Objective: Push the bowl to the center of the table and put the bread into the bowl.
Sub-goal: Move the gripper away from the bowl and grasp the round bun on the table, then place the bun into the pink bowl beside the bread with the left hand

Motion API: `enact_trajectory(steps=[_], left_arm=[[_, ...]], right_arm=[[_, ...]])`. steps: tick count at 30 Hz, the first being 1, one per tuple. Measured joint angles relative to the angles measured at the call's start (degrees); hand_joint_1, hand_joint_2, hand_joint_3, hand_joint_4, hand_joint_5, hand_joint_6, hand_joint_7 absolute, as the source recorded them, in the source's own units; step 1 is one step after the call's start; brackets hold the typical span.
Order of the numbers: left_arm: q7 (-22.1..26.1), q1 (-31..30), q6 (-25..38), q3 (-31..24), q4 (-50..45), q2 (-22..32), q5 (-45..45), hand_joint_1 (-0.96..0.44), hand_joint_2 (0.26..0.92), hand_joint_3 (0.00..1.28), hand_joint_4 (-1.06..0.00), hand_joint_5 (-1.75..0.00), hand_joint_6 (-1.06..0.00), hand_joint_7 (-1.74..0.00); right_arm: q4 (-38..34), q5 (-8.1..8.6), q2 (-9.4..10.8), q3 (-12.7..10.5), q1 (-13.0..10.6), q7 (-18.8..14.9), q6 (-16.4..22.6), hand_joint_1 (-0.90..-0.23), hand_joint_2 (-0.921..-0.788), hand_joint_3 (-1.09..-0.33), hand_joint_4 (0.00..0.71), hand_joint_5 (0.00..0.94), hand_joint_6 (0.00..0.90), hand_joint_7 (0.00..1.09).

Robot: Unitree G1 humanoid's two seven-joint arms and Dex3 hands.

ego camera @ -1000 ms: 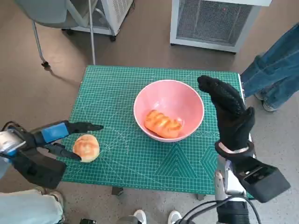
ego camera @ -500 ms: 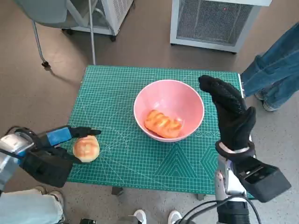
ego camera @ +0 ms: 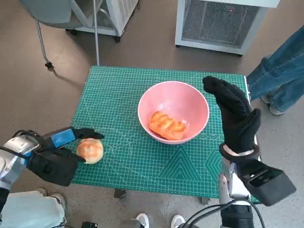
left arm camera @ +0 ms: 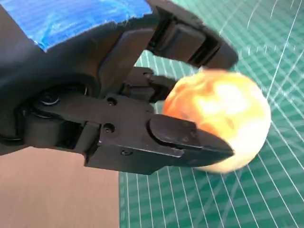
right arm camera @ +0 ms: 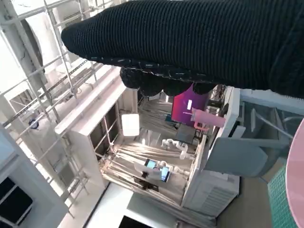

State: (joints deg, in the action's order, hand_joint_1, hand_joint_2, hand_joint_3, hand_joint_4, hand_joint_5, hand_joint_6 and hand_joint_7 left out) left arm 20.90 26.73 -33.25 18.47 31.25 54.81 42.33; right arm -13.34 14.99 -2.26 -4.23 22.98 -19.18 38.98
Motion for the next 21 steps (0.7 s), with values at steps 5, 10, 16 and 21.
enact_trajectory(steps=[5, 10, 16, 21], left_arm=[[-1.9, 1.1, -2.4, 1.0, 1.3, 0.1, 0.4, 0.0, 0.908, 0.1, -0.63, -1.29, -0.67, -1.06], [-3.0, 1.5, -4.5, 1.4, 1.6, 0.1, 0.4, 0.0, 0.913, 0.09, -0.63, -1.33, -0.67, -1.03], [-3.1, 2.7, -7.4, 1.3, 2.2, 0.1, -0.2, 0.0, 0.92, 0.09, -0.63, -1.27, -0.64, -1.12], [-1.8, 4.4, -9.0, 0.7, 2.3, 0.1, -2.6, 0.0, 0.92, 0.07, -0.66, -1.17, -0.65, -1.18]], right_arm=[[0.1, -0.01, 0.0, 0.0, -0.1, 0.0, 0.0, -0.639, -0.921, -0.807, 0.233, 0.019, -0.001, 0.66], [0.1, -0.03, 0.0, 0.0, -0.2, 0.0, 0.0, -0.639, -0.921, -0.806, 0.233, 0.02, -0.001, 0.66], [0.0, -0.19, 0.1, 0.0, -0.1, 0.1, 0.0, -0.639, -0.921, -0.806, 0.233, 0.021, -0.001, 0.66], [0.0, -0.68, 0.1, 0.0, -0.1, 0.1, 0.0, -0.638, -0.921, -0.807, 0.232, 0.021, -0.001, 0.66]])
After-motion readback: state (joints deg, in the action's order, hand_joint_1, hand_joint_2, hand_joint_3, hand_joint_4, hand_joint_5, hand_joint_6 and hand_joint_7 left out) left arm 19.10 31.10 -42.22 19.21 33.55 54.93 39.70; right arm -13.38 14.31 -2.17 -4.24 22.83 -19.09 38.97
